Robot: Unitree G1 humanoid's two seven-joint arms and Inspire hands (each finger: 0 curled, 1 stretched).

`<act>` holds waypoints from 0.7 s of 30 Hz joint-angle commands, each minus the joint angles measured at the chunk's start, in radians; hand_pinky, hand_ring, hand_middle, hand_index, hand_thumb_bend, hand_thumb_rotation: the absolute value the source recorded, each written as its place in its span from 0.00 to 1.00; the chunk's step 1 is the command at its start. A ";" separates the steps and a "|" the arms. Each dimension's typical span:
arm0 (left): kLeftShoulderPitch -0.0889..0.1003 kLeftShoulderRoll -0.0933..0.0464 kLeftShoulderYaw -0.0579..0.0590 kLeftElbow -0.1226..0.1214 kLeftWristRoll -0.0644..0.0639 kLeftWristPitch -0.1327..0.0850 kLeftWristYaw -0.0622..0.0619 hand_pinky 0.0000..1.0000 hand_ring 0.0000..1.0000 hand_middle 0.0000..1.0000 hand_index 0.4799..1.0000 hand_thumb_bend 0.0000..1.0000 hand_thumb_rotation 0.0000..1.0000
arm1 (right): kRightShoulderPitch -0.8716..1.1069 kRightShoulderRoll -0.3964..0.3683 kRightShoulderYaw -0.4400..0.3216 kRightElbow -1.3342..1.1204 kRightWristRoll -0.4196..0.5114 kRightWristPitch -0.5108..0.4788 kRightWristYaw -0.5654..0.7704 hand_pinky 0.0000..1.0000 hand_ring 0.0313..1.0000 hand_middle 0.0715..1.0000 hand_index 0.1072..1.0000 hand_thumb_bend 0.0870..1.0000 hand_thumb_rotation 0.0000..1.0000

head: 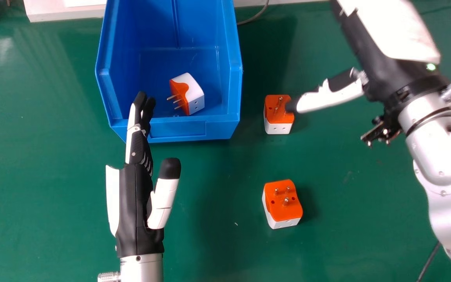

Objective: Pick all objects and put in blue box

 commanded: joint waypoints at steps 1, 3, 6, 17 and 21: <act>0.000 -0.013 -0.003 -0.011 -0.003 -0.014 -0.007 1.00 0.97 0.95 0.91 0.91 0.94 | -0.064 -0.023 0.015 -0.021 -0.028 0.021 0.052 0.72 0.87 0.92 0.95 0.98 0.31; 0.000 -0.014 -0.004 -0.013 -0.004 -0.011 -0.007 1.00 0.97 0.95 0.91 0.91 0.94 | -0.086 -0.029 0.036 -0.003 -0.041 0.037 0.097 0.72 0.86 0.92 0.94 0.98 0.31; 0.000 -0.015 -0.003 -0.014 -0.003 -0.010 -0.005 1.00 0.97 0.95 0.91 0.91 0.94 | -0.123 -0.028 0.069 0.029 -0.059 0.069 0.159 0.73 0.84 0.91 0.93 0.99 0.30; -0.012 -0.014 0.001 -0.004 -0.003 -0.015 -0.004 1.00 0.96 0.95 0.90 0.90 0.94 | -0.246 0.036 0.172 0.229 -0.070 0.101 0.195 0.72 0.88 0.92 0.89 1.00 0.26; -0.018 -0.013 0.003 0.002 -0.004 -0.017 -0.005 1.00 0.96 0.95 0.90 0.91 0.94 | -0.299 0.070 0.194 0.360 -0.041 0.060 0.166 0.75 0.89 0.93 0.89 1.00 0.25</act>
